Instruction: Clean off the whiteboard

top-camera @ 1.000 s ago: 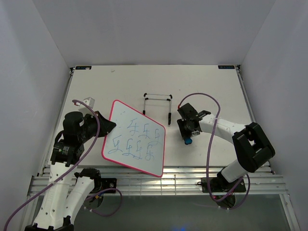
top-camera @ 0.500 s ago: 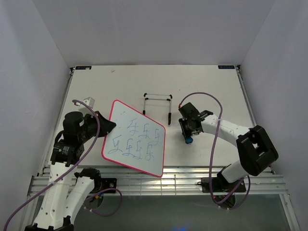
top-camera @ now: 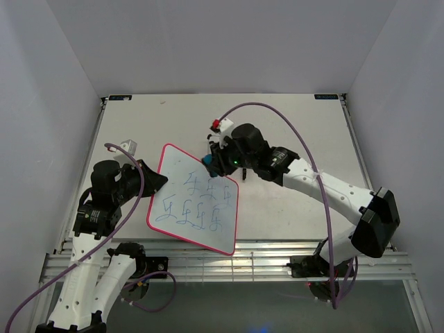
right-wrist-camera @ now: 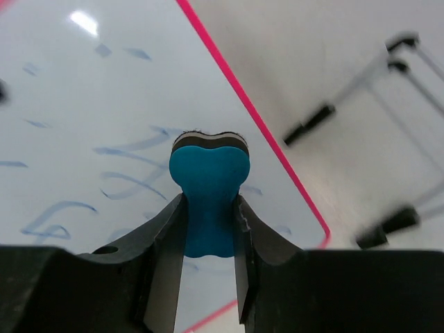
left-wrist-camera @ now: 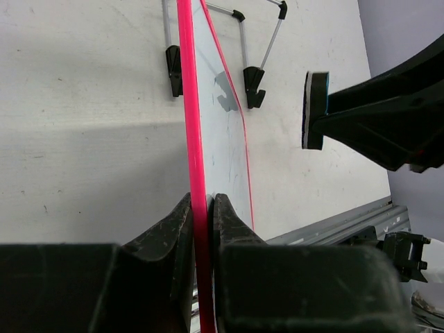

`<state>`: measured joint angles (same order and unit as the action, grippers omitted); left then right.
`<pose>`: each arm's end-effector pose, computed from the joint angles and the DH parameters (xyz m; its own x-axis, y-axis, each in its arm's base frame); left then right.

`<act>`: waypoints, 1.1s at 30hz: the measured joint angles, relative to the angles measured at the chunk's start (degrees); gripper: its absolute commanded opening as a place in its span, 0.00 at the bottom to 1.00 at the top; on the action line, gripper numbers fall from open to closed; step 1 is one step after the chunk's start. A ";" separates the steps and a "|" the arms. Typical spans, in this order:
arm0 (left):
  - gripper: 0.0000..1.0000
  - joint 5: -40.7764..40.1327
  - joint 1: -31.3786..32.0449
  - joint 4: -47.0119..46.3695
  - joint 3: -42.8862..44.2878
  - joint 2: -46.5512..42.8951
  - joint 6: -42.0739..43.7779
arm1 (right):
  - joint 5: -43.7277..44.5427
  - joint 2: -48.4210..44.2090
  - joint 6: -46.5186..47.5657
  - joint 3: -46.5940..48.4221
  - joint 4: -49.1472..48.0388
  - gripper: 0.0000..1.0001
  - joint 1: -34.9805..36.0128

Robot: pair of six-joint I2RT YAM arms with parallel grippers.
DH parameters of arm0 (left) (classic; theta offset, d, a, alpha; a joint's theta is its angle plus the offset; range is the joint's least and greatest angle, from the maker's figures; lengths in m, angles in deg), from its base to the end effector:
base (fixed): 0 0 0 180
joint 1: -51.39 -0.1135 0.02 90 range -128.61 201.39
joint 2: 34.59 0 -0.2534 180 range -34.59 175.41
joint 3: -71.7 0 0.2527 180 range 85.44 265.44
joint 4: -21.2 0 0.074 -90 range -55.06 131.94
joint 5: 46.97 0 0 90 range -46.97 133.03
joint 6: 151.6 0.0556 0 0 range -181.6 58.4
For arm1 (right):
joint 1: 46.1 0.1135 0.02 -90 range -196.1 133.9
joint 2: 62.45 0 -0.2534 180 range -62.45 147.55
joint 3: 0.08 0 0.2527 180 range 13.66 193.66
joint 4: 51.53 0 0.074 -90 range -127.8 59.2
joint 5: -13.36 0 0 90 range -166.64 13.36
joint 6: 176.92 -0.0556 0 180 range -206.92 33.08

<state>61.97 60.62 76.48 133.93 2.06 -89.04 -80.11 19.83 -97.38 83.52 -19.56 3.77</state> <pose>0.1497 -0.0426 0.3111 -0.6322 -0.3389 -0.6968 0.1563 0.8251 -0.5430 0.2230 0.2698 0.3044 -0.4678 -0.2737 -0.8404 -0.7239 0.6643 0.1865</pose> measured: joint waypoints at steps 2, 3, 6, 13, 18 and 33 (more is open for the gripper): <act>0.00 0.13 0.00 -0.04 0.00 0.02 0.00 | -0.92 3.17 0.48 5.49 -2.56 0.25 2.75; 0.00 0.20 0.00 -0.11 0.00 0.02 0.02 | -1.18 5.31 0.61 8.70 -3.34 0.25 3.93; 0.00 0.90 0.00 -0.52 0.00 -0.02 0.07 | -1.92 12.26 1.09 17.46 -4.81 0.25 7.06; 0.00 1.51 -0.28 -0.72 -0.70 -0.90 0.70 | -3.13 21.16 1.92 26.47 -3.17 0.25 9.05; 0.00 1.60 -0.28 -0.85 -0.79 -0.96 0.92 | -3.19 21.14 1.92 25.97 -3.39 0.25 8.61; 0.00 1.64 -0.28 -0.81 -0.79 -0.92 1.29 | -4.39 20.31 2.56 19.23 -4.46 0.23 2.67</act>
<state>63.60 60.34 75.67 133.14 1.14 -87.75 -84.50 40.14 -94.82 102.76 -24.02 6.44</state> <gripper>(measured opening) 0.212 0.339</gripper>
